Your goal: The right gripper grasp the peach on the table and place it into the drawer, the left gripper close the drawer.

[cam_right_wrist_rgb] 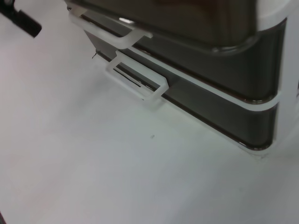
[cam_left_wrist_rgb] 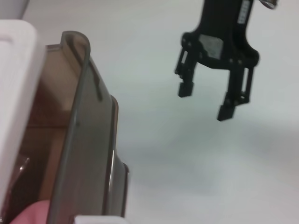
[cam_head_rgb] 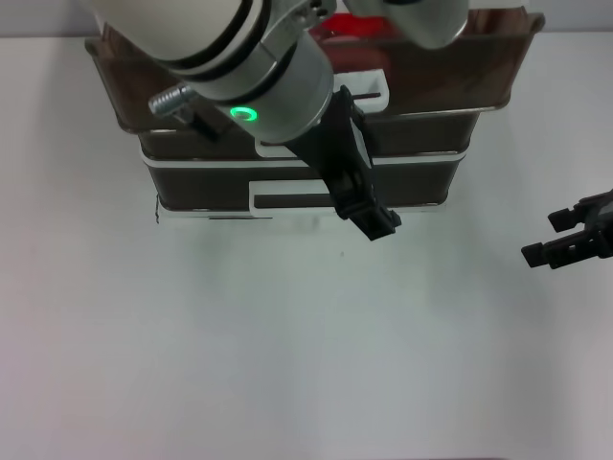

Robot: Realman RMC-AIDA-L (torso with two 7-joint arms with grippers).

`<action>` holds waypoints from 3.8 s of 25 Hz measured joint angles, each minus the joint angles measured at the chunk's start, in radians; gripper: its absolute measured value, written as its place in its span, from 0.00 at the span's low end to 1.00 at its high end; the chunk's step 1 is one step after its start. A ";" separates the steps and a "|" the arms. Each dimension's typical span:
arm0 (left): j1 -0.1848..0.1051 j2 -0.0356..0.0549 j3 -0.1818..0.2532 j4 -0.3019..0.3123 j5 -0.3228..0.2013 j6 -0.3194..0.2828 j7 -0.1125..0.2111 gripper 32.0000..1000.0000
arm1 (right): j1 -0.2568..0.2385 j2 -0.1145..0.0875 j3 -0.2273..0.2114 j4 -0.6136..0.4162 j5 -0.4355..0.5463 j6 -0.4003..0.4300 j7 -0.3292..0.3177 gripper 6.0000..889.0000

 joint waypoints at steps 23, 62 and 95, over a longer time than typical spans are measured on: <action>-0.021 -0.0005 -0.035 -0.057 0.040 0.038 0.021 0.84 | 0.001 0.003 0.003 0.000 0.000 0.000 -0.002 0.92; 0.043 -0.0025 0.004 0.009 0.041 0.001 -0.029 0.83 | 0.006 0.010 0.003 0.000 0.001 -0.006 -0.008 0.92; 0.143 -0.0029 0.030 0.174 0.012 -0.048 -0.133 0.83 | 0.008 0.012 0.003 0.000 -0.001 -0.015 -0.008 0.92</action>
